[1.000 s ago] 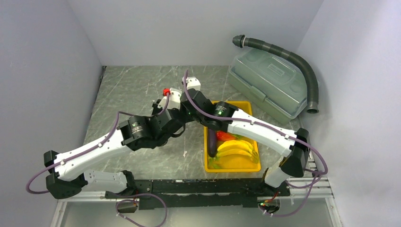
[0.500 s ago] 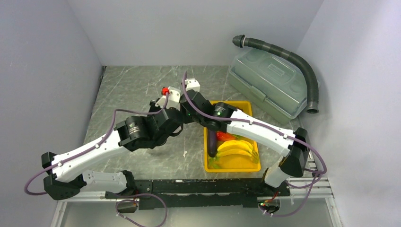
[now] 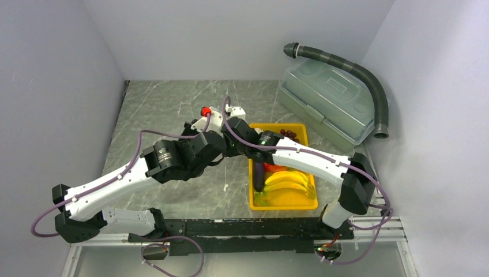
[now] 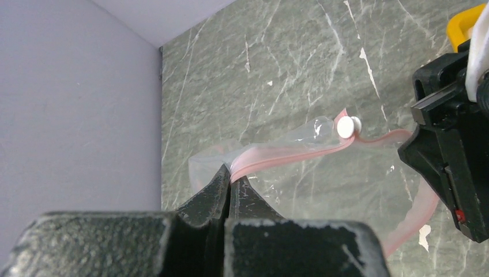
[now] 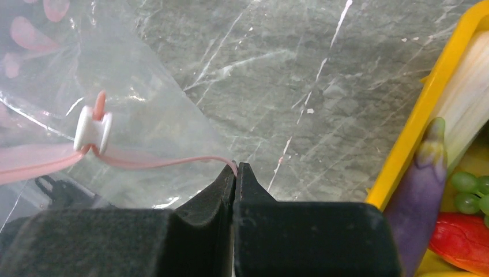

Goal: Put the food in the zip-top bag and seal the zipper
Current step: Open the zipper of the food storage bag at the center of the board.

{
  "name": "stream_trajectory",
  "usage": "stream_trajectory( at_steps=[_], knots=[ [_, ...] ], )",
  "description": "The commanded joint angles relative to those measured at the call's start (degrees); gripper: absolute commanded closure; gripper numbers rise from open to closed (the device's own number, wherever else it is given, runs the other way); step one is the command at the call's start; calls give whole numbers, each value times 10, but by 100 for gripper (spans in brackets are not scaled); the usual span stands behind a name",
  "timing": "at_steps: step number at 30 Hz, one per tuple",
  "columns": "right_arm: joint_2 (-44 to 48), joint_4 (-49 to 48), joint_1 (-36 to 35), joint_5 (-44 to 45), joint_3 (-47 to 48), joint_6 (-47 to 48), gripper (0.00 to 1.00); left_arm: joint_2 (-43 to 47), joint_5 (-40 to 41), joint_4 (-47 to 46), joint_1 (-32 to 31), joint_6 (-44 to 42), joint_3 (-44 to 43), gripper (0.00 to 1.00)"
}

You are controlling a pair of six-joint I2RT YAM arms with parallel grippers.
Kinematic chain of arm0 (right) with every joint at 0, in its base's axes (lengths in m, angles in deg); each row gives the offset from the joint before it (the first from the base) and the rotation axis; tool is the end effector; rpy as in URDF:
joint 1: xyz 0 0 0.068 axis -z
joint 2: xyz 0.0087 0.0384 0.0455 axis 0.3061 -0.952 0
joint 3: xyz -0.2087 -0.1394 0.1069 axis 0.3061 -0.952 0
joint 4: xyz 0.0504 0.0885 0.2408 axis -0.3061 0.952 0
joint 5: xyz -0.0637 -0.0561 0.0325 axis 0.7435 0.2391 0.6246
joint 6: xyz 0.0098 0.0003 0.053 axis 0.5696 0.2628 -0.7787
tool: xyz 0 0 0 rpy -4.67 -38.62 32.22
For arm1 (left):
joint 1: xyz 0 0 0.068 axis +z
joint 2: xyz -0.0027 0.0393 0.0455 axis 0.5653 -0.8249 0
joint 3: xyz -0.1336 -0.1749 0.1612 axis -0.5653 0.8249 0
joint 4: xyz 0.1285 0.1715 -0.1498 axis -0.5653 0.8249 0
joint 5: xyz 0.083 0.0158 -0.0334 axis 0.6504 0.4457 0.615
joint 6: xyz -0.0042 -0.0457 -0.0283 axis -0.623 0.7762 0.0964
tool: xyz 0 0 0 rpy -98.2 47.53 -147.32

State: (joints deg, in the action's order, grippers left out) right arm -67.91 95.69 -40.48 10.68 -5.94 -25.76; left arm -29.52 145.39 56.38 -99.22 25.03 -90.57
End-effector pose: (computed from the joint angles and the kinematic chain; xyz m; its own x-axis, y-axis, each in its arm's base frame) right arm 0.1983 0.3035 0.3013 -0.7072 -0.0391 -0.7060 -0.3671 0.8736 0.3193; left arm 0.1172 -0.1748 0.3953 -0.3454 0.4458 -0.8258 0.0747 0.8903 0.4493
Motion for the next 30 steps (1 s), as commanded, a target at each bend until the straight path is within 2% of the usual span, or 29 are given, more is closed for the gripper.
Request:
stream_trajectory(
  at_steps=[1,8,14,19,30],
  knots=[
    [-3,-24,9,-11,-20,-6,100,18,27,1,12,-12,4,100],
    [9,-52,13,-40,-31,0,99,25,-23,-58,21,-55,34,100],
    [35,-74,13,-61,-27,12,74,3,-23,-75,21,-63,49,100],
    [56,-73,13,-65,-22,20,58,1,-22,-94,21,-73,66,100],
    [151,-32,13,-18,-59,47,39,5,-33,-122,25,-79,94,100]
  ],
)
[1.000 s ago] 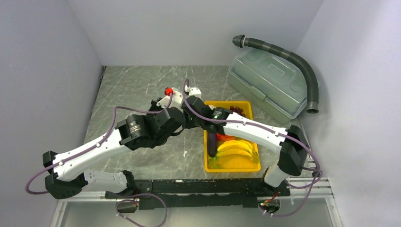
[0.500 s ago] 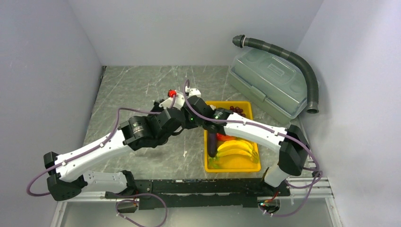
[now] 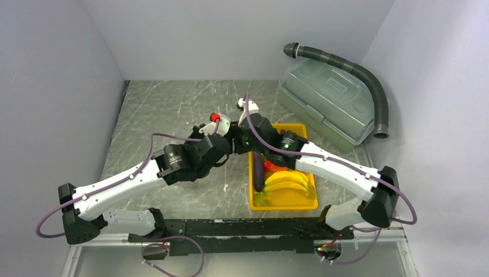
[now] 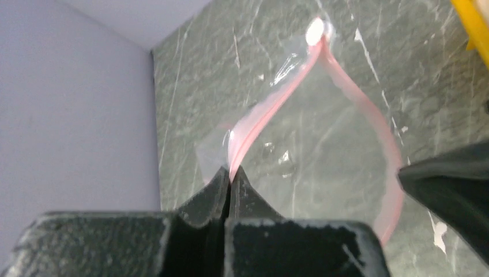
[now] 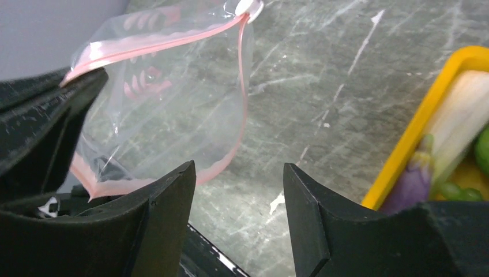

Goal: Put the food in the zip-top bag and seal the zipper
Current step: Open the zipper of the food storage bag at the center of the board, then pick up the fake vegetable from the bin.

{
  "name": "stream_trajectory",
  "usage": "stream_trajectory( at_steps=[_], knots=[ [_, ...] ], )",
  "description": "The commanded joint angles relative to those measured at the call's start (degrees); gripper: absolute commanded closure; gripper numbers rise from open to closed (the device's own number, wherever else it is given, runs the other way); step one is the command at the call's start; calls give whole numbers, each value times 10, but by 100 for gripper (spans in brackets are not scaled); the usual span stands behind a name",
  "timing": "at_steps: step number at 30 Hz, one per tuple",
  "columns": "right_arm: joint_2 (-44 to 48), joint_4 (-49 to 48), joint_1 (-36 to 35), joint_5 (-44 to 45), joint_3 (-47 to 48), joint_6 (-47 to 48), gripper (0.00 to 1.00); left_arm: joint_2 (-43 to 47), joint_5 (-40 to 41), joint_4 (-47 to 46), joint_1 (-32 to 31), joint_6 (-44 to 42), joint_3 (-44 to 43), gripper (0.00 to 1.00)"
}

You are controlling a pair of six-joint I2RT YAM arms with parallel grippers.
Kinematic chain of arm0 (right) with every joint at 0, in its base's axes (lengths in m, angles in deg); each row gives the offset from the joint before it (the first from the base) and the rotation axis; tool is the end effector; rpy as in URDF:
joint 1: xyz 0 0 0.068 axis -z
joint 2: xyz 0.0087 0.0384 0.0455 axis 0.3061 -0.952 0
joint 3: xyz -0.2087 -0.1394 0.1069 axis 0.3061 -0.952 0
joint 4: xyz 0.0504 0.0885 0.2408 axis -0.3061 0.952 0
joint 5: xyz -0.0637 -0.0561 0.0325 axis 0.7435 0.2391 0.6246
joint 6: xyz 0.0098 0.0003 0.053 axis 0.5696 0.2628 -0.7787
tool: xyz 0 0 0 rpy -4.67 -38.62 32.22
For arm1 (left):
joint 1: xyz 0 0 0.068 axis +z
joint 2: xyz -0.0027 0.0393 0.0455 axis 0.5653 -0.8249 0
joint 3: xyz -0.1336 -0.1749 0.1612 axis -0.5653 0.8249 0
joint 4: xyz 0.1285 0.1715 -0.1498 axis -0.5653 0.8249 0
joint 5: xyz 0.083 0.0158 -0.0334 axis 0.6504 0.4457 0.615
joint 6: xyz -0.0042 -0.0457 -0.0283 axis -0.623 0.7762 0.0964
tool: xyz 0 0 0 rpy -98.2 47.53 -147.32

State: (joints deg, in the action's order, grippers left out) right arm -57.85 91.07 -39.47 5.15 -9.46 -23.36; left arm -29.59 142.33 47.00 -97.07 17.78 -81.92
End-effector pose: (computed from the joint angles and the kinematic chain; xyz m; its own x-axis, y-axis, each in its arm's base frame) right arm 0.1822 0.2728 0.3443 -0.6478 0.0275 -0.7613 -0.4673 0.7749 0.4257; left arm 0.1300 -0.1844 0.3589 -0.3568 0.5330 -0.7672 0.1328 0.8419 0.5231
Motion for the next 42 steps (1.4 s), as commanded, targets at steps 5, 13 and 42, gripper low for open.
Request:
stream_trajectory(
  at_steps=[5,13,42],
  knots=[
    [106,62,10,80,-57,45,37,18,-20,-40,6,0,24,100],
    [196,169,63,116,-112,53,33,35,-50,-59,14,-8,44,100],
    [91,110,143,-51,-208,-13,26,79,-240,-100,115,12,105,100]
  ],
)
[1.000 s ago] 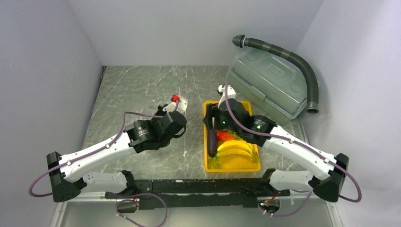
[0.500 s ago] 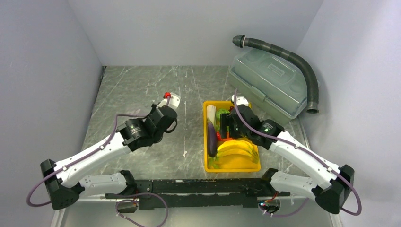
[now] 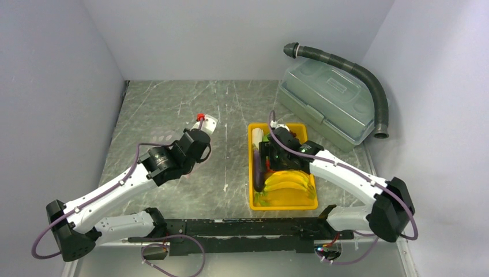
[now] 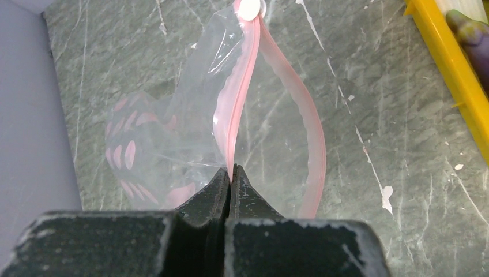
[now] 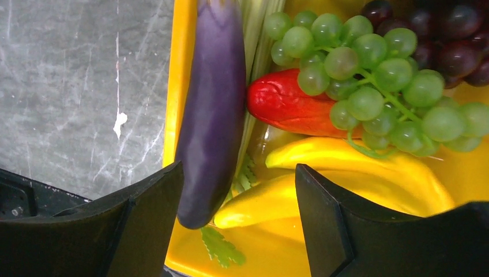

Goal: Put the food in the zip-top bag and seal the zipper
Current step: Pick up the fake vegetable from the bin.

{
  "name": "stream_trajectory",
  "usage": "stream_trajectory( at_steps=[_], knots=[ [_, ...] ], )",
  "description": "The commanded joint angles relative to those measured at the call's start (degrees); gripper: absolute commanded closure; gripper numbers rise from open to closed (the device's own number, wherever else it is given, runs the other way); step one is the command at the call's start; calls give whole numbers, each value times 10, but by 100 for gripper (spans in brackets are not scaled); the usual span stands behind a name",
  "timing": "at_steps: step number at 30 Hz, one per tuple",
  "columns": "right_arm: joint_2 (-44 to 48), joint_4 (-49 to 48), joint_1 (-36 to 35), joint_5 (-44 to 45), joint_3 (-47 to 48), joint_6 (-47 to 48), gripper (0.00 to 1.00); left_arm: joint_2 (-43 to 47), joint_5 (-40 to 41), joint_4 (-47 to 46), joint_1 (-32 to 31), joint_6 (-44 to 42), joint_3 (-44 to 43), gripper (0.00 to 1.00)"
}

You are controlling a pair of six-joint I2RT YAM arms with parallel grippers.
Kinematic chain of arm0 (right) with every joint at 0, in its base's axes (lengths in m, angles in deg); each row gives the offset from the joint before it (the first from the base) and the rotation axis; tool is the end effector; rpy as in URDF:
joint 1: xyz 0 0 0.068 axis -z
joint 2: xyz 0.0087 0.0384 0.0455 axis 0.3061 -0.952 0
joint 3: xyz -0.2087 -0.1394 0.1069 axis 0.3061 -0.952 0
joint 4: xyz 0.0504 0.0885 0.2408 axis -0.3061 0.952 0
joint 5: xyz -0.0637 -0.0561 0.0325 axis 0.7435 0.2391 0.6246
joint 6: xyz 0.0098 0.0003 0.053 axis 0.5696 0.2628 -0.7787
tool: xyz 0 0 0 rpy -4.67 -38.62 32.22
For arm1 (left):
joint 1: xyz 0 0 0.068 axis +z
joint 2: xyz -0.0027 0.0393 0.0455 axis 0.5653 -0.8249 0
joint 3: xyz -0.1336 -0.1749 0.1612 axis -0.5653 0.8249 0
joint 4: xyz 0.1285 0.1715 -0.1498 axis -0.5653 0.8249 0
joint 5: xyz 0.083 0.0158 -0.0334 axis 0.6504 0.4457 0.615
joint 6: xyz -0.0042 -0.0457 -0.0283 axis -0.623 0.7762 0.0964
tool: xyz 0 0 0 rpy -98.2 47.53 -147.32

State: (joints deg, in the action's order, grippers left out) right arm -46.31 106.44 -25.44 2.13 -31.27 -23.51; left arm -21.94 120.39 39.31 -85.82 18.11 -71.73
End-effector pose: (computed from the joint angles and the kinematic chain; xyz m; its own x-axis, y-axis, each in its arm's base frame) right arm 0.1805 0.1643 0.2504 -0.8538 -0.0260 -0.5199 -0.1797 0.9520 0.2476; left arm 0.1469 -0.1491 0.3316 -0.4590 0.3879 -0.7993 0.2728 0.9177 0.2887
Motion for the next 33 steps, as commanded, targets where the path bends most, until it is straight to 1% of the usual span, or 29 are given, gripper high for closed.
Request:
stream_trajectory(
  at_steps=[1,7,19,24,31,33],
  knots=[
    [-35,-47,2,-25,12,-11,27,3,-21,-25,3,9,4,100],
    [-79,-71,2,-30,20,-17,29,7,-26,-26,5,8,7,100],
    [-128,-104,2,-38,20,-26,39,16,-23,-25,4,6,8,100],
    [-124,-107,2,-34,17,-28,51,17,-22,-24,4,7,8,100],
    [-102,-93,2,-24,26,-25,75,18,-20,-23,5,7,9,100],
    [-89,-83,2,-13,31,-25,77,18,-19,-23,5,7,8,100]
  ],
)
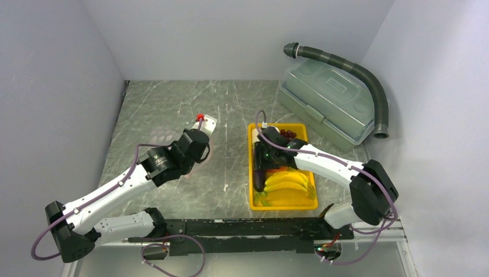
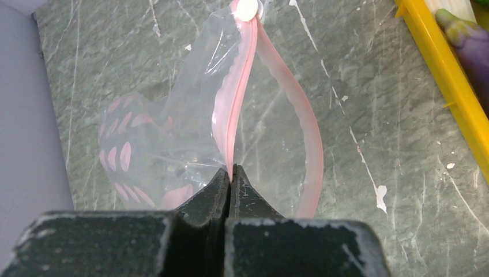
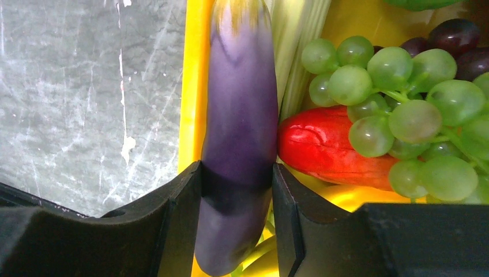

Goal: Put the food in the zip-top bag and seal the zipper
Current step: Pick up the fake vegetable from the bin.

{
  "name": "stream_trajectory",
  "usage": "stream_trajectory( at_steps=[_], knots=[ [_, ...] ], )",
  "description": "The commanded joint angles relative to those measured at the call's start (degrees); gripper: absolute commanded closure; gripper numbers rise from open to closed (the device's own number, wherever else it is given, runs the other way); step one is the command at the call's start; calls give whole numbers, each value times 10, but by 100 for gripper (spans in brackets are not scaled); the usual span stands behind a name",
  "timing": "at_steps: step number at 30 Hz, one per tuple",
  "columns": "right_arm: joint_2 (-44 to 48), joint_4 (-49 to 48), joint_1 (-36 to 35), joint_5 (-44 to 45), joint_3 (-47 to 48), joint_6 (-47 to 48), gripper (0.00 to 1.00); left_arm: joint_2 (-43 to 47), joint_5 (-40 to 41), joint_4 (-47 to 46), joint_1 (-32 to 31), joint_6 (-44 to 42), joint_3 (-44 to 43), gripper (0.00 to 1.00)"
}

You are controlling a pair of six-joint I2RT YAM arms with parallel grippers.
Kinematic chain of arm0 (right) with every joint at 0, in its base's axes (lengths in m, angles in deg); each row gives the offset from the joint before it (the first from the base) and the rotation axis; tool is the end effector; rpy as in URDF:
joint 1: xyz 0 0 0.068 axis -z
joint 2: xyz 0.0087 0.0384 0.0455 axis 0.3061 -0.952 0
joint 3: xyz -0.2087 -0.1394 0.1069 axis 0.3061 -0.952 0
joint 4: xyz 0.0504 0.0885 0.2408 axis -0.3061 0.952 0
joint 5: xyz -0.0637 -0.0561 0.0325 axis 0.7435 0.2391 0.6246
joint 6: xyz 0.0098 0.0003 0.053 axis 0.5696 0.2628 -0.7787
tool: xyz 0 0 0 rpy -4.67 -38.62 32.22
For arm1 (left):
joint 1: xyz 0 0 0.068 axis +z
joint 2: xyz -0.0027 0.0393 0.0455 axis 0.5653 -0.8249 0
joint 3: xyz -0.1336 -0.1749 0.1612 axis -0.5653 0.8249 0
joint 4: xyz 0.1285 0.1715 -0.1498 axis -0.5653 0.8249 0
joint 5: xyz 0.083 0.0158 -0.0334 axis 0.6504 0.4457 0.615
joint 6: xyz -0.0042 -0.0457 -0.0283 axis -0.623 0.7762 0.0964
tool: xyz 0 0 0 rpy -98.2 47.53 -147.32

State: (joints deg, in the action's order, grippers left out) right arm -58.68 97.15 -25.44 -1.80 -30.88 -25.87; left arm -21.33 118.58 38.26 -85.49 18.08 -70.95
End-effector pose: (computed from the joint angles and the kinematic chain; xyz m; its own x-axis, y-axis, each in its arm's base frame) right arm 0.2088 0.1943 0.2091 -0.8955 -0.0153 -0.4447 -0.1596 0.9439 0.2891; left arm 0.1466 -0.1483 0.3302 -0.4572 0.3766 -0.8057 0.2914 0.9194 0.2643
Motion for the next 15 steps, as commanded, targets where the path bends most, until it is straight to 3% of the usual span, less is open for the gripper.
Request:
stream_trajectory(
  at_steps=[1,15],
  knots=[
    [45,18,2,34,31,0,77,13,-1,-13,1,8,0,100],
    [147,137,48,142,67,56,80,10,0,-13,1,6,1,100]
  ],
)
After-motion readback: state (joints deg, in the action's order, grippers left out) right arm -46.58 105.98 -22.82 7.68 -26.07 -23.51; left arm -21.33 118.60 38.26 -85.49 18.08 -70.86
